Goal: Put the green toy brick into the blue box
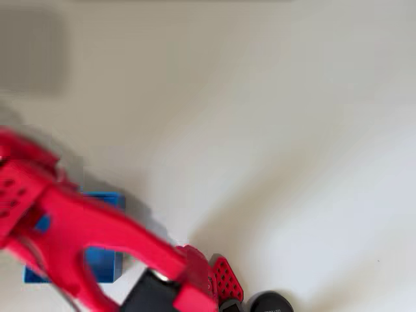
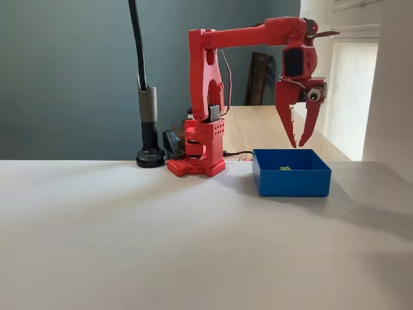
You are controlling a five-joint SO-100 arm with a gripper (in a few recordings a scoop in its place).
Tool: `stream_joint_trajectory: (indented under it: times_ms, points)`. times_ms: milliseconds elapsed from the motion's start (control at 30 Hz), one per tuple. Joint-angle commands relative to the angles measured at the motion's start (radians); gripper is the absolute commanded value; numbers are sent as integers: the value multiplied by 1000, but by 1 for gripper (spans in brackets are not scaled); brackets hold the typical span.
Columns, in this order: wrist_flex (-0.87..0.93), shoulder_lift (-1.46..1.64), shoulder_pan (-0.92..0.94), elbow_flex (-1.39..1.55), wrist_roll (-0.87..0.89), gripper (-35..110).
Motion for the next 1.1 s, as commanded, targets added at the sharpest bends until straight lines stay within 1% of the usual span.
stream_joint_trajectory:
  times_ms: [0, 267, 533, 1067]
  points:
    - [-48, 117, 135, 25, -17, 0]
    - [-124, 173, 370, 110, 49, 0]
    - [-276, 354, 551, 365, 52, 0]
    - [-477, 865, 716, 911, 43, 0]
